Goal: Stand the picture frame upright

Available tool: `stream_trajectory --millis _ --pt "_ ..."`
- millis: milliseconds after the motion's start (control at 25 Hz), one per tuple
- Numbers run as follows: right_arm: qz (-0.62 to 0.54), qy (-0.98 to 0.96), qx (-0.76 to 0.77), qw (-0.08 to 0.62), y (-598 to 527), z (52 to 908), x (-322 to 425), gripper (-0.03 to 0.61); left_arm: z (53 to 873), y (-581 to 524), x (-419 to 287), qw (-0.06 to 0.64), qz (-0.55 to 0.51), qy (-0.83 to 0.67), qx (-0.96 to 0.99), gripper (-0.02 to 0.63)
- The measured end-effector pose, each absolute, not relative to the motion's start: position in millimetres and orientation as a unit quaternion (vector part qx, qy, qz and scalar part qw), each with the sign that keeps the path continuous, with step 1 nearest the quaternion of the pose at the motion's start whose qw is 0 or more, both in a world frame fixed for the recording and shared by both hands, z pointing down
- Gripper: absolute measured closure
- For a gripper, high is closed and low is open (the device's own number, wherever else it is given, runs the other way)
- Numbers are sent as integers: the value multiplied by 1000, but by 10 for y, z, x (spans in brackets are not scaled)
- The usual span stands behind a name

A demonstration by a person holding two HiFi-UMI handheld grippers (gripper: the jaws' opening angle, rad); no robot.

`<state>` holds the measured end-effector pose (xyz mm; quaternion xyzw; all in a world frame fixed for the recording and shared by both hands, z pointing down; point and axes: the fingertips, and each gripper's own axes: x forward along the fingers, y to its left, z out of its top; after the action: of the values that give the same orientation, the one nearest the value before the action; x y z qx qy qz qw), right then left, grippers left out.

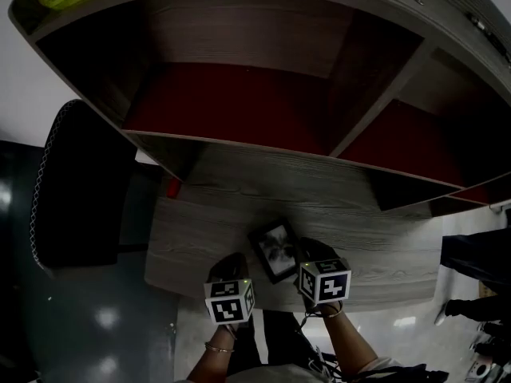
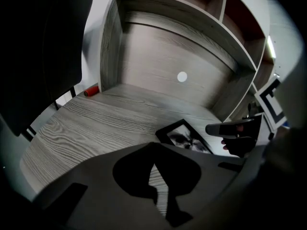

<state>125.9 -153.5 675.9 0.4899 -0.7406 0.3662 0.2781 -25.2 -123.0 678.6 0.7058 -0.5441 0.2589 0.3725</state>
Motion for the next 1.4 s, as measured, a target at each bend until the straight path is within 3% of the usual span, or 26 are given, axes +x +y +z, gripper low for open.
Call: stream_trajectory --millis 120,240,1040,1400 --pt "369 -744 479 286 -1540 6819 1254 537 6829 -1241 -272 377 256 -550 700 603" --pt "373 -746 466 294 -1539 6867 1235 488 6862 -1245 -282 379 256 -554 696 603" --pt "385 -768 390 330 -1647 7099 1167 469 6963 -1253 -287 398 239 -586 664 603" --pt "395 -780 367 316 -1654 7135 1143 471 6971 -1215 -276 399 243 -586 662 603"
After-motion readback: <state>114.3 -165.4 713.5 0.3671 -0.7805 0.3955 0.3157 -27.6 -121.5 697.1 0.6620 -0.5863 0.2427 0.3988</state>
